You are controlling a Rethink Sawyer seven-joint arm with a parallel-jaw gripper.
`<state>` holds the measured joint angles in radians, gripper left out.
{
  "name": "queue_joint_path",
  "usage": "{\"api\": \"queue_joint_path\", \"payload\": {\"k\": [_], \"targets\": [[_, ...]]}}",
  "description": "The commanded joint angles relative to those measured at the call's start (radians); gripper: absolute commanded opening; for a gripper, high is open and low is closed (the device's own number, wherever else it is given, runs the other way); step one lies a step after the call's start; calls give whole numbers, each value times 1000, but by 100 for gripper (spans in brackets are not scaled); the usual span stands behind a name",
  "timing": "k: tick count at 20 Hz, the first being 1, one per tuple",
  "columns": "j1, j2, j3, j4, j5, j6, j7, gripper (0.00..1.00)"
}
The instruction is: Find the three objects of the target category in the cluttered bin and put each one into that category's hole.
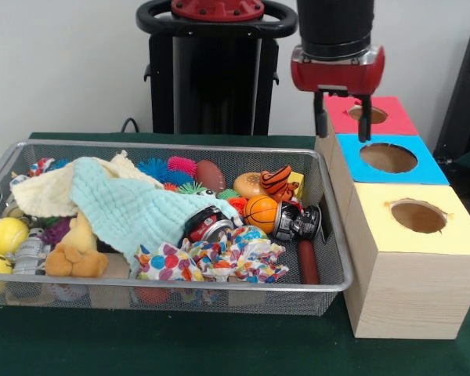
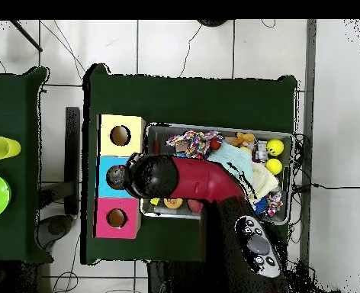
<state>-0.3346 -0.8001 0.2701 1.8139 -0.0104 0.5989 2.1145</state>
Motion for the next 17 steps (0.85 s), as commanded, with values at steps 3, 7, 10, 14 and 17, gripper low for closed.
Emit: {"api": "queue_joint_path", "payload": {"k": [3,7,10,14,17], "targets": [[-83,-67,0,-38,-185,118,-189,100],[-114,-99,20,-59,-296,152,-282,100],[-134,-106,34,-52,-337,137,-271,100],[-153,-100,51,-60,-368,150,-250,100],[-166,-100,64,-59,-369,174,-239,100]]}}
